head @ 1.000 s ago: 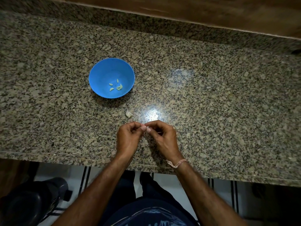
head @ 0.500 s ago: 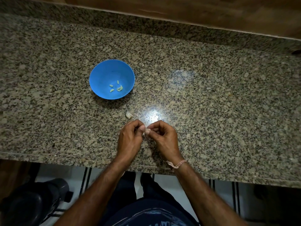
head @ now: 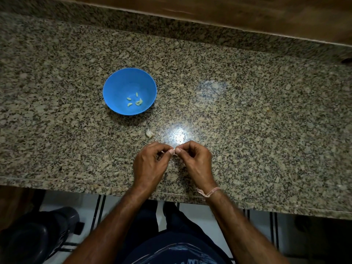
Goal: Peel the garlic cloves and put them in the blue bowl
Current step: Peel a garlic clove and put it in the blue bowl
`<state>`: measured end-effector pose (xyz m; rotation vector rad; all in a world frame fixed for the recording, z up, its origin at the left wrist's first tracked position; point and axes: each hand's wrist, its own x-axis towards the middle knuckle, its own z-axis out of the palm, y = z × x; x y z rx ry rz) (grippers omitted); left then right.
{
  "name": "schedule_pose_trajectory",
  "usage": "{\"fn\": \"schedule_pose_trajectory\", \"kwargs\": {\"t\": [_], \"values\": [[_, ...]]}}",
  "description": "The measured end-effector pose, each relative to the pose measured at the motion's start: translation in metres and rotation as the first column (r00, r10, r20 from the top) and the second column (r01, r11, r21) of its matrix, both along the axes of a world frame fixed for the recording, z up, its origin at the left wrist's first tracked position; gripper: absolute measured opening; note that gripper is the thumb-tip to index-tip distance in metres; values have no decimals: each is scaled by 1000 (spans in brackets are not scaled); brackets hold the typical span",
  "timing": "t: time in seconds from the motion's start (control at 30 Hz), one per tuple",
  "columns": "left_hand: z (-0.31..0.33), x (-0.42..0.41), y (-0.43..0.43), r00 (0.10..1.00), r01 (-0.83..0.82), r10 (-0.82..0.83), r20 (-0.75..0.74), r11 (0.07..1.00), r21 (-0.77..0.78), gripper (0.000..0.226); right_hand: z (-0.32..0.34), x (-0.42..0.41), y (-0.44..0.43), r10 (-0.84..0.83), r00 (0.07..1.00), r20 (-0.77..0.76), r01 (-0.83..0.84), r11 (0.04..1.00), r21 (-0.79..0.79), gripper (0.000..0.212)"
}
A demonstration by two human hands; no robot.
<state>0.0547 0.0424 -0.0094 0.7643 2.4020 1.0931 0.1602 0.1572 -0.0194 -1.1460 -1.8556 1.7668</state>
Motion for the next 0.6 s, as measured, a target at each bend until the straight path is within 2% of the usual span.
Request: {"fn": "schedule_pose_trajectory", "kwargs": {"t": [0.23,0.4,0.47,0.6], "values": [[1,-4,-1,991,84,-92,-93,992,-94,10,1,0,0,41,995,95,-55,987,151,6],[4,-6,0,991,93,-103,-88,990,-106,7,2,0,3,85,992,98,-106,967,230,3],[3,-5,1,995,82,-87,-47,992,-92,7,3,1,5,102,992,78,-115,972,203,3],[-7,-4,3,987,0,11,160,997,-72,12,2,1,7,75,997,-12,-75,997,-4,5]]}}
